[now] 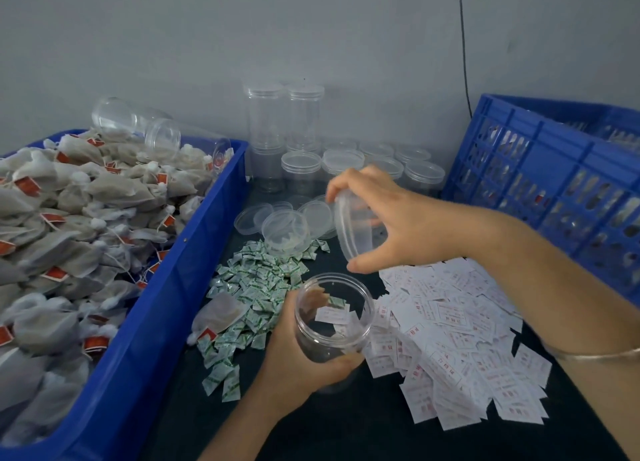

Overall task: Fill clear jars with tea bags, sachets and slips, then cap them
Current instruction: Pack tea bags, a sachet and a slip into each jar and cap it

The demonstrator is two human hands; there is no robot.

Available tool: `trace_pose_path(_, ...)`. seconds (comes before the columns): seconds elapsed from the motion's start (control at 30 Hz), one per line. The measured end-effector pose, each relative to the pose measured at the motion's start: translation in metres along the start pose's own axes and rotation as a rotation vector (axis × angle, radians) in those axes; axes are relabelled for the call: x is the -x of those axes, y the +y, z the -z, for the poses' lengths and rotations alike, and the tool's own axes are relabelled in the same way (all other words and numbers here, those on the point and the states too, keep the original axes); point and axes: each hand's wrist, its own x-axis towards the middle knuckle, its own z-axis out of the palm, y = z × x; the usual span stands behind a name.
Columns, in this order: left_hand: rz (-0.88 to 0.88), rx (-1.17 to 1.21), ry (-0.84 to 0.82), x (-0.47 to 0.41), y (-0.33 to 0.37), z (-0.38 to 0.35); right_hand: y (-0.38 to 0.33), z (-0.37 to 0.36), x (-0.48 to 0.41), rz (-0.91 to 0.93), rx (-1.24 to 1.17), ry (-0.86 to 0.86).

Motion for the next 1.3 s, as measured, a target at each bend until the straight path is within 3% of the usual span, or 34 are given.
trace_pose_path(0.1, -0.030, -0.024, 0.047, 0.001, 0.000, -0.004, 0.032, -0.021, -0.025, -0.128, -0.099, 0.109)
trace_pose_path(0.2, -0.053, -0.067, 0.112, 0.001, -0.002, -0.010, 0.059, -0.035, -0.054, -0.267, -0.138, 0.326)
trace_pose_path(0.3, -0.068, -0.087, 0.125, -0.001, -0.004, -0.011, 0.071, -0.046, -0.084, -0.299, -0.111, 0.481)
trace_pose_path(0.5, -0.082, -0.079, 0.131, -0.003, -0.008, -0.011, 0.076, -0.060, -0.138, -0.292, -0.068, 0.498)
trace_pose_path(0.63, -0.076, -0.075, 0.112, -0.003, -0.012, -0.010, 0.078, -0.065, -0.165, -0.344, 0.189, 0.514)
trace_pose_path(0.77, -0.086, -0.081, 0.118, -0.005, -0.014, -0.009, 0.083, -0.066, -0.177, -0.390, 0.379, 0.392)
trace_pose_path(0.93, -0.074, -0.099, 0.118, -0.005, -0.014, -0.009, 0.088, -0.068, -0.168, -0.365, 0.408, 0.346)
trace_pose_path(1.03, -0.082, -0.105, 0.117, -0.005, -0.015, -0.010, 0.079, -0.065, -0.148, -0.253, 0.275, 0.506)
trace_pose_path(1.13, -0.083, -0.090, 0.119, -0.005, -0.012, -0.010, 0.064, -0.075, -0.106, -0.098, -0.133, 0.689)
trace_pose_path(1.3, -0.089, -0.072, 0.133, -0.004, -0.006, -0.011, 0.045, -0.116, -0.021, -0.132, -0.709, 0.605)
